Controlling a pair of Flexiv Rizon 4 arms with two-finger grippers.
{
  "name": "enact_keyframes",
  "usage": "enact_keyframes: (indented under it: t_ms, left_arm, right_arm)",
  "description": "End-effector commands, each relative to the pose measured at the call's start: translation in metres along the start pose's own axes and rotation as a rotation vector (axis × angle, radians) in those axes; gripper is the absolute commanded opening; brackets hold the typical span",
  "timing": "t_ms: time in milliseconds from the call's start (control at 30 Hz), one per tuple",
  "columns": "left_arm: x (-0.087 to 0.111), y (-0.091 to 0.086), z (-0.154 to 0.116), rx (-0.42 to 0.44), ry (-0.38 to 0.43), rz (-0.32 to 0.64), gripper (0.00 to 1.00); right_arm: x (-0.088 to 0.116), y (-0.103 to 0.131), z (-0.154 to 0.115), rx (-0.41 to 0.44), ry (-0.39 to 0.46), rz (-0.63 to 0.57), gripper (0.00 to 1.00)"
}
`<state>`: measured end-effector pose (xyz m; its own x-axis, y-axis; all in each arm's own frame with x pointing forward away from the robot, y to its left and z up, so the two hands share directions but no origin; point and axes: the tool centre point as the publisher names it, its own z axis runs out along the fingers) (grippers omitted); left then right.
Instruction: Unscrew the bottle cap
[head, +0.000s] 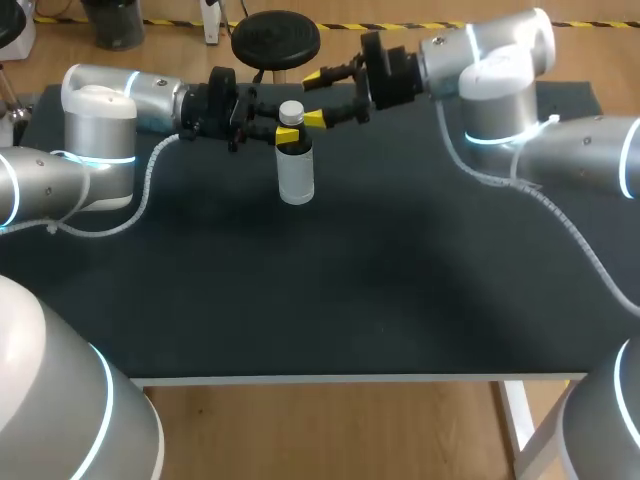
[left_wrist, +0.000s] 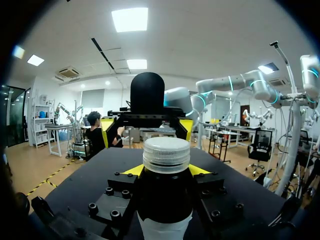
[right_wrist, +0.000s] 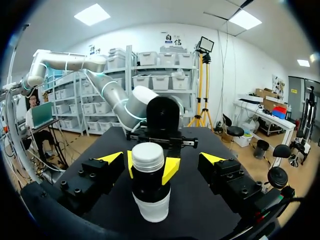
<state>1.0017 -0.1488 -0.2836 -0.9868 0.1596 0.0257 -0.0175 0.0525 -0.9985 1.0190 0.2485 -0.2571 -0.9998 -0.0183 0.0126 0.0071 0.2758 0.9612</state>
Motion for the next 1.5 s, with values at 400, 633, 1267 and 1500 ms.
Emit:
enact_keyframes:
  t_ms: [400,633,1267,1500]
  left_arm:
    - [-0.001,0.001,0.000,0.002,0.002,0.000,0.00]
    - [-0.001,0.001,0.000,0.002,0.002,0.000,0.00]
    - [-0.001,0.001,0.000,0.002,0.002,0.000,0.00]
    - [-0.001,0.001,0.000,0.002,0.002,0.000,0.00]
  right_arm:
    - [0.013,0.008,0.009,-0.014,0.014,0.009,1.00]
    - [0.019,0.010,0.014,-0.034,-0.001,0.013,1.00]
    - [0.017,0.009,0.027,-0.041,0.007,0.020,1.00]
    - [0.015,0.010,0.029,-0.044,0.006,0.016,1.00]
